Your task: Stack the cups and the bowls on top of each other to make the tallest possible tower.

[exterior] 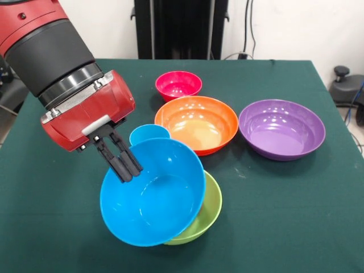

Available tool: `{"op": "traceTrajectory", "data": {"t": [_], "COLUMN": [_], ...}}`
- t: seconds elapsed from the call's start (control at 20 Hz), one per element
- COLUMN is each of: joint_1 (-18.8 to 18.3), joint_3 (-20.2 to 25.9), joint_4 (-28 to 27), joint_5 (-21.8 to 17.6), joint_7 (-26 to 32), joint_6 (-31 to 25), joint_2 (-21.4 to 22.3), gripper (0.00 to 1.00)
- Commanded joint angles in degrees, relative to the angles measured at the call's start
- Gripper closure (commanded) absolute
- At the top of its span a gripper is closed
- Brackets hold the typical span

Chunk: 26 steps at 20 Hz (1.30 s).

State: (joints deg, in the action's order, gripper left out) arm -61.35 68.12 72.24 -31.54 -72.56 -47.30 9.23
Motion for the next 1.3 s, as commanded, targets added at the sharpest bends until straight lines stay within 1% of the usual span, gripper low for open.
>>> {"op": "traceTrajectory", "data": {"t": [0.05, 0.35, 0.55, 0.7, 0.9, 1.05, 1.3], "joint_1": [3.08, 4.32, 6.49, 8.99, 12.25, 13.83, 15.56], "joint_3": [-2.82, -3.43, -5.16, -7.95, -12.2, -14.48, -17.8], "joint_4": [0.38, -0.35, 1.59, 3.66, 4.82, 4.75, 3.96], "joint_5": [-2.56, -2.72, -4.09, -6.58, -9.54, -10.12, -9.8], "joint_7": [13.19, 11.18, 5.6, 0.93, -2.01, -1.86, -0.1], "joint_6": [1.32, 1.67, 3.79, 6.98, 10.22, 10.58, 8.86], "joint_2": [-0.89, -0.39, 1.93, 3.68, 4.67, 4.58, 4.02], "gripper": [1.0, 1.0, 1.0, 1.0, 1.0, 1.0, 1.0]}}
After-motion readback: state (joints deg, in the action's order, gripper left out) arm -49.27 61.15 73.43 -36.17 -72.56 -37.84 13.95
